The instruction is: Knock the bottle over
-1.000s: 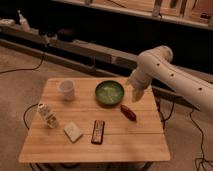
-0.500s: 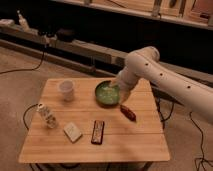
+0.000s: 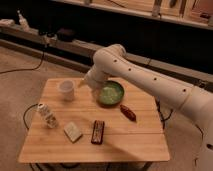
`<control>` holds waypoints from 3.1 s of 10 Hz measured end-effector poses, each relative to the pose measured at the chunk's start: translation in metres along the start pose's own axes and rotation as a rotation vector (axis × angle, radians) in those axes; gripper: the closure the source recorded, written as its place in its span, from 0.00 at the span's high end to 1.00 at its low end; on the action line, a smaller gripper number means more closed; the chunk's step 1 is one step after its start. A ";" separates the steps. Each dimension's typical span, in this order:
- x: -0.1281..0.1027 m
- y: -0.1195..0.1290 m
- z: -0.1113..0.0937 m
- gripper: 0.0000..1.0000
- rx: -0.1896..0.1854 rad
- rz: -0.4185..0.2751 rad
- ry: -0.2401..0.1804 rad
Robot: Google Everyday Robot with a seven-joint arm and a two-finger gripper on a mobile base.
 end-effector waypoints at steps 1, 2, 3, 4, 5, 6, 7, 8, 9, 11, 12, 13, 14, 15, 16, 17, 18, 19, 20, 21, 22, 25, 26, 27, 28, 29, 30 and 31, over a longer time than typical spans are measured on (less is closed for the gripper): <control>0.000 -0.020 0.014 0.65 0.022 -0.034 -0.032; 0.001 -0.037 0.023 0.65 0.051 -0.050 -0.075; 0.000 -0.043 0.027 0.65 0.063 -0.057 -0.093; 0.001 -0.046 0.029 0.65 0.068 -0.059 -0.101; 0.001 -0.046 0.028 0.65 0.068 -0.058 -0.101; 0.002 -0.045 0.028 0.65 0.069 -0.057 -0.100; 0.001 -0.045 0.028 0.65 0.068 -0.058 -0.100; 0.001 -0.046 0.028 0.65 0.068 -0.059 -0.101; 0.000 -0.046 0.029 0.65 0.068 -0.060 -0.101; 0.001 -0.045 0.028 0.65 0.068 -0.059 -0.101; 0.001 -0.046 0.029 0.65 0.068 -0.059 -0.101; 0.001 -0.046 0.028 0.65 0.068 -0.059 -0.102; 0.001 -0.046 0.029 0.65 0.068 -0.061 -0.105; 0.003 -0.050 0.029 0.62 0.070 -0.076 -0.115; 0.004 -0.054 0.031 0.55 0.069 -0.093 -0.123; 0.006 -0.060 0.032 0.46 0.069 -0.115 -0.129; 0.008 -0.068 0.035 0.34 0.068 -0.145 -0.132; 0.011 -0.072 0.041 0.23 0.055 -0.181 -0.124; 0.011 -0.078 0.049 0.13 0.036 -0.229 -0.109; 0.010 -0.085 0.059 0.04 0.016 -0.290 -0.085; 0.007 -0.095 0.069 0.00 0.003 -0.352 -0.055; -0.008 -0.138 0.097 0.00 0.032 -0.538 0.070; -0.014 -0.151 0.101 0.00 0.069 -0.576 0.100; -0.025 -0.167 0.103 0.00 0.129 -0.611 0.110; -0.038 -0.179 0.104 0.00 0.185 -0.636 0.103; -0.045 -0.186 0.103 0.00 0.220 -0.649 0.099; -0.047 -0.188 0.103 0.00 0.231 -0.652 0.098; -0.046 -0.188 0.103 0.00 0.230 -0.652 0.098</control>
